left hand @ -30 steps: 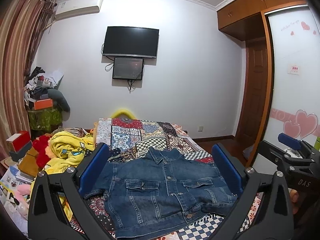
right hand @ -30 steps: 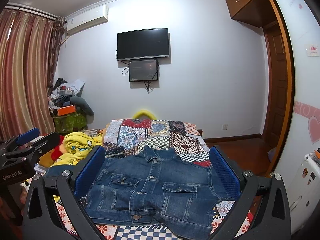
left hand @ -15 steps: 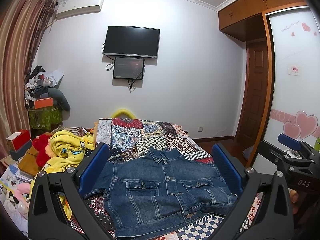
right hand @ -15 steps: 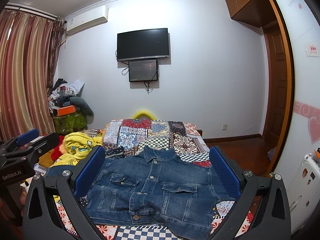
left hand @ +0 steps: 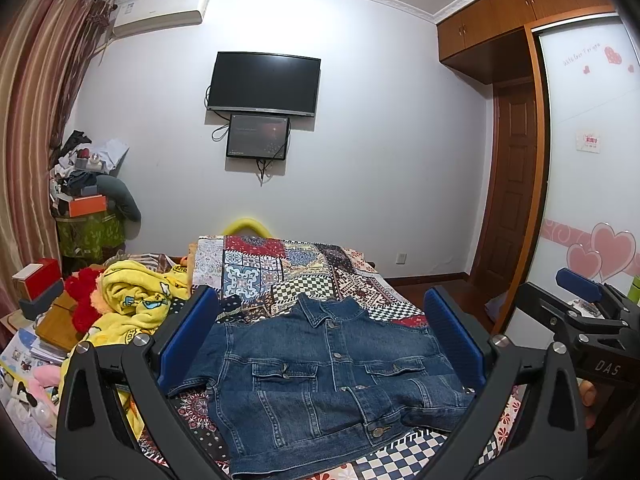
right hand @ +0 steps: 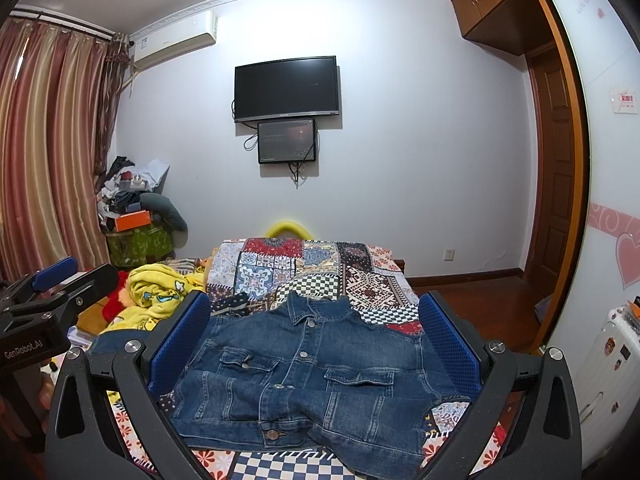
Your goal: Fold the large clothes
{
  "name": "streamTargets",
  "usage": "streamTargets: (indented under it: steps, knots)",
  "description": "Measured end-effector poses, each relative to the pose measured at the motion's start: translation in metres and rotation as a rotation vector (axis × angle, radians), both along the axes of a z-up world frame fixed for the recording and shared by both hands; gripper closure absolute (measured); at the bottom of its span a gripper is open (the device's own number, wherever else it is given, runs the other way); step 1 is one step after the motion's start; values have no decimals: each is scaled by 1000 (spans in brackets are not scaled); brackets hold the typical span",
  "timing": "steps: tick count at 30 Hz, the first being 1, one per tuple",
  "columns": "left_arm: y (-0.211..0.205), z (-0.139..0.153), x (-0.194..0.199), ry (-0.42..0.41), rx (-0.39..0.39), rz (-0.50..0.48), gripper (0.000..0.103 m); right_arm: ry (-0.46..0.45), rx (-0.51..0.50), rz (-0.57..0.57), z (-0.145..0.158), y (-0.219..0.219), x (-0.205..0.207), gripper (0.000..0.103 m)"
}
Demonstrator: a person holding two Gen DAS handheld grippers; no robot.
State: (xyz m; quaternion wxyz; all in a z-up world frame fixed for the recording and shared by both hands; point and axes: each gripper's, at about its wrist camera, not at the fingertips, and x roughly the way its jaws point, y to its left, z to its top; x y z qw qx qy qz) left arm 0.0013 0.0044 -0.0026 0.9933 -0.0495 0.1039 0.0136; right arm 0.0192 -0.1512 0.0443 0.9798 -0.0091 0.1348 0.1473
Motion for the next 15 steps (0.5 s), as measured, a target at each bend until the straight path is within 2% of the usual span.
streamTargets:
  steps: [15]
  knots:
    - [1,-1,2,1,-2,3,0,7,-2,-6,-3,0,2,0]
